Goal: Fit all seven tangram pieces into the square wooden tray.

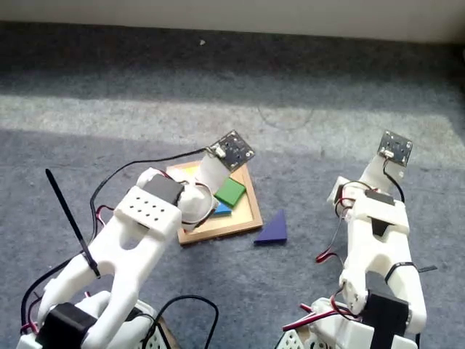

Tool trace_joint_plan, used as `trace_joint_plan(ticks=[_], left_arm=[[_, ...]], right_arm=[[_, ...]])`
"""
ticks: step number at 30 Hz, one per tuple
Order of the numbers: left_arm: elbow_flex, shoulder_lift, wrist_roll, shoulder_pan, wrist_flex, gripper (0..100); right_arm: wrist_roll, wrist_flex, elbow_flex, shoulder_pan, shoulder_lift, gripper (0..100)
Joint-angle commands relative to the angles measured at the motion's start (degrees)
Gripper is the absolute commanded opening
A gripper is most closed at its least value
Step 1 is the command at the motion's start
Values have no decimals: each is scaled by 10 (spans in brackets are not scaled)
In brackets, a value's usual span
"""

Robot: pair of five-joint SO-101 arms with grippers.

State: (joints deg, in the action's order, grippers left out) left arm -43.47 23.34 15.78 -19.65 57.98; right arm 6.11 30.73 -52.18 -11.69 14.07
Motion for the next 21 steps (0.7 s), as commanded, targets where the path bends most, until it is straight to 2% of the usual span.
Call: trace_joint_plan(ticks=[1,9,15,17,21], left_arm=[[27,4,4,-44,2,5],[60,-116,5,-67,4,5],[73,-146,6,-64,1,9],[73,-149,6,-58,1,56],[70,-150,2,-30,0,223]], right_arm=[[3,-10,21,20,3,274],[3,-10,21,19,3,274],[3,-10,21,19,3,274],[3,-10,21,19,3,274],[3,-10,21,19,3,274]])
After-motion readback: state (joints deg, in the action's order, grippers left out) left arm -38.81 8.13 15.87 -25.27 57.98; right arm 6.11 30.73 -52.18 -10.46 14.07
